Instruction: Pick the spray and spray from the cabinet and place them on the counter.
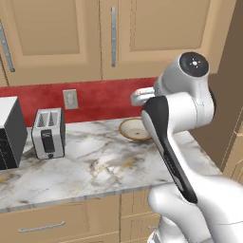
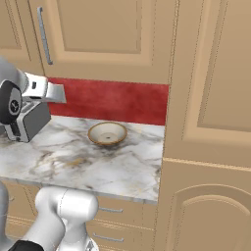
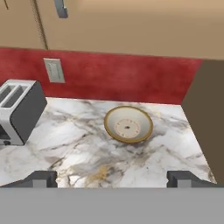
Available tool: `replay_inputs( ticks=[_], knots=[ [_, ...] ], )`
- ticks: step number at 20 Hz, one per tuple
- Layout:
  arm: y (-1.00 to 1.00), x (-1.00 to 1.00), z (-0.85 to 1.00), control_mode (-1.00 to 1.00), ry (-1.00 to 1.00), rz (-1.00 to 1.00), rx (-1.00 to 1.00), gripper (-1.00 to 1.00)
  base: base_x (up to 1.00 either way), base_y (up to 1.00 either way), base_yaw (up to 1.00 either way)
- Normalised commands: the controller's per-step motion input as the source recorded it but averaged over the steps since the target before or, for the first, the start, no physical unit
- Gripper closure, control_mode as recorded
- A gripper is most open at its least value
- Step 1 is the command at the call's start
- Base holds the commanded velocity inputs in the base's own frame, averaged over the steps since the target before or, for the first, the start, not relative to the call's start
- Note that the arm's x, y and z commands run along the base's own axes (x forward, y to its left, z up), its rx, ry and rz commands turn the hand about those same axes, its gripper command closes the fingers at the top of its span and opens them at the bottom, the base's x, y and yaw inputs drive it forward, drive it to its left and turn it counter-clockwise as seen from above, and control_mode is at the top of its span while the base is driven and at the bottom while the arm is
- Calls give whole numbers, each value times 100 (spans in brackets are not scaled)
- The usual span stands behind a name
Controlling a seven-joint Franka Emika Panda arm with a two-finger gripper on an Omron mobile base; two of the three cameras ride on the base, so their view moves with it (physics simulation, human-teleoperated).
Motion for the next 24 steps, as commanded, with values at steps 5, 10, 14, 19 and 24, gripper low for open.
replay_inputs(
  ticks=[5, 10, 14, 19, 24],
  knots=[
    [25, -1, 33, -100, -13, 0, -2, -100, 0, 0, 0],
    [11, 10, 18, -100, -5, 0, -1, -100, 0, 0, 0],
    [0, 31, 6, -100, 9, 0, 0, -100, 0, 0, 0],
    [3, 4, 19, -100, 5, 0, 0, -100, 0, 0, 0],
    [5, 0, 17, -100, 1, 0, 0, -100, 0, 0, 0]
  ],
)
